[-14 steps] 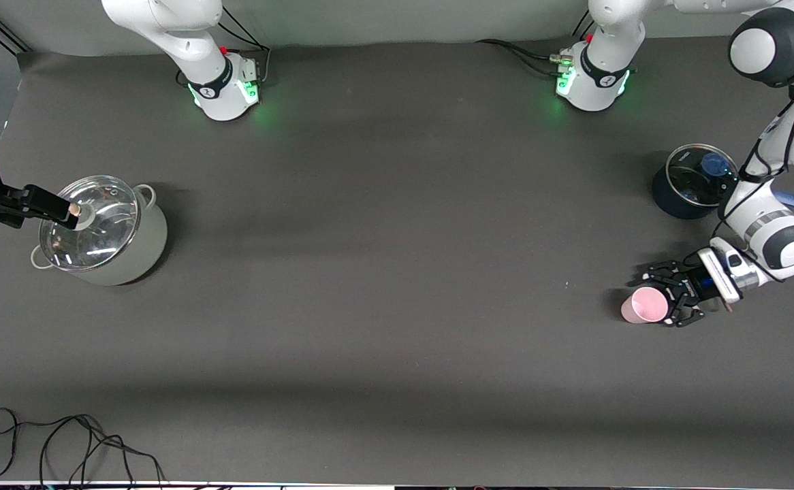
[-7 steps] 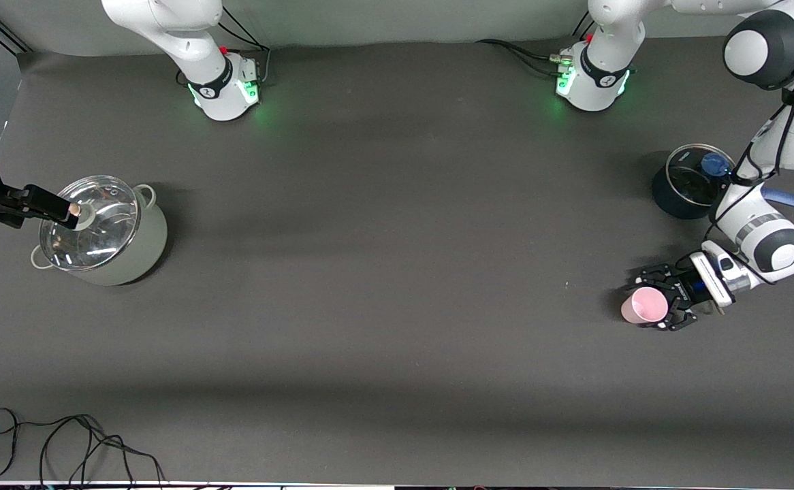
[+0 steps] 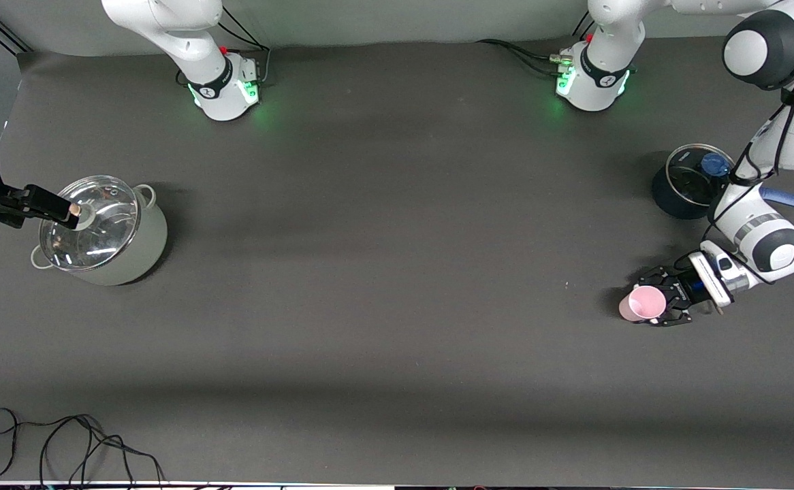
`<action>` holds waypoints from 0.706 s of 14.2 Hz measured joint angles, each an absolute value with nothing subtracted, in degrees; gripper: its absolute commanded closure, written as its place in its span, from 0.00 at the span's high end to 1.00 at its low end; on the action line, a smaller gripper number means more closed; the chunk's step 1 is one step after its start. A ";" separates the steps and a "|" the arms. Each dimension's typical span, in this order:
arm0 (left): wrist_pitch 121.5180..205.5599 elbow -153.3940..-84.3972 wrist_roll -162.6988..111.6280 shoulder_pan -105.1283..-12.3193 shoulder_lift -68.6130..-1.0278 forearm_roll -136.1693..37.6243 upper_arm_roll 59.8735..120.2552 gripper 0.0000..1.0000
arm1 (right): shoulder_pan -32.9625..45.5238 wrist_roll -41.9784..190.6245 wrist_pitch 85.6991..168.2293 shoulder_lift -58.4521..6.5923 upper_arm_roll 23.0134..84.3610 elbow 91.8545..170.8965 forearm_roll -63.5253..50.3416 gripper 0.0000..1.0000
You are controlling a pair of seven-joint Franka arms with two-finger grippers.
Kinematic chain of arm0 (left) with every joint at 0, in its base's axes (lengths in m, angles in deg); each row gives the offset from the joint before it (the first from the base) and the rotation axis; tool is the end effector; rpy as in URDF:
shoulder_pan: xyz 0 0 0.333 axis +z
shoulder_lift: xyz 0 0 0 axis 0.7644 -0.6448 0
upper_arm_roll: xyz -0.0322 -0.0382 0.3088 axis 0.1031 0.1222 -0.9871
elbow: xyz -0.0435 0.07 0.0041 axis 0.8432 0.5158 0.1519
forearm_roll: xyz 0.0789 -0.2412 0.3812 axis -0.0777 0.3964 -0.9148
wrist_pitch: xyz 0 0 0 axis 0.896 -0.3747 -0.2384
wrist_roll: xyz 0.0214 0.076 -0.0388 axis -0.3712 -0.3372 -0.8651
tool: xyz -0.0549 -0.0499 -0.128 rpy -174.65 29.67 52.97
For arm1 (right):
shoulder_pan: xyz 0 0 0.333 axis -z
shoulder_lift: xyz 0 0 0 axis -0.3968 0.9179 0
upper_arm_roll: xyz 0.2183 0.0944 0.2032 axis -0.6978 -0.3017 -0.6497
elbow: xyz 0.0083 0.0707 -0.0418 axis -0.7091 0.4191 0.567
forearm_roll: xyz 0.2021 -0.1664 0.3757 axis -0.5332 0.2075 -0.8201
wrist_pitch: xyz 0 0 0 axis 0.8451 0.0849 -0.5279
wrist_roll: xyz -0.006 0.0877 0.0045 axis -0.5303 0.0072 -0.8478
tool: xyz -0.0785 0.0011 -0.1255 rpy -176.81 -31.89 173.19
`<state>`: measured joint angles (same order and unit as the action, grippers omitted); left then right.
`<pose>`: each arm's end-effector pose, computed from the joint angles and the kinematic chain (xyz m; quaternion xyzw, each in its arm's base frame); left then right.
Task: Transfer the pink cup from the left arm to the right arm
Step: 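Lift the pink cup with the left gripper toward the table middle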
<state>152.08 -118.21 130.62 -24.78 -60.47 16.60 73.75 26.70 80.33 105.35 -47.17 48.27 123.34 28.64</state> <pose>0.6231 0.1401 -0.0051 0.6595 -0.4807 0.4720 0.3336 0.6383 -0.0332 0.5539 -0.9991 0.0387 -0.0065 0.0147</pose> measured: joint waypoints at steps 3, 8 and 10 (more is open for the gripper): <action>152.31 -117.69 127.21 -25.96 -60.06 17.04 73.88 0.53 | 26.70 80.33 105.34 -47.17 48.26 123.34 28.64 1.00; 154.82 -117.59 118.89 -31.35 -55.43 21.93 74.22 0.48 | 26.68 80.33 105.34 -47.16 48.21 123.34 28.64 1.00; 158.06 -118.84 115.90 -35.07 -52.68 26.42 74.81 0.48 | 26.67 80.33 105.34 -47.15 48.18 123.34 28.64 1.00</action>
<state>158.06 -118.84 115.90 -35.07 -52.68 26.42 74.81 26.67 80.33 105.34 -47.15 48.18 123.34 28.64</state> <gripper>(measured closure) 0.348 0.000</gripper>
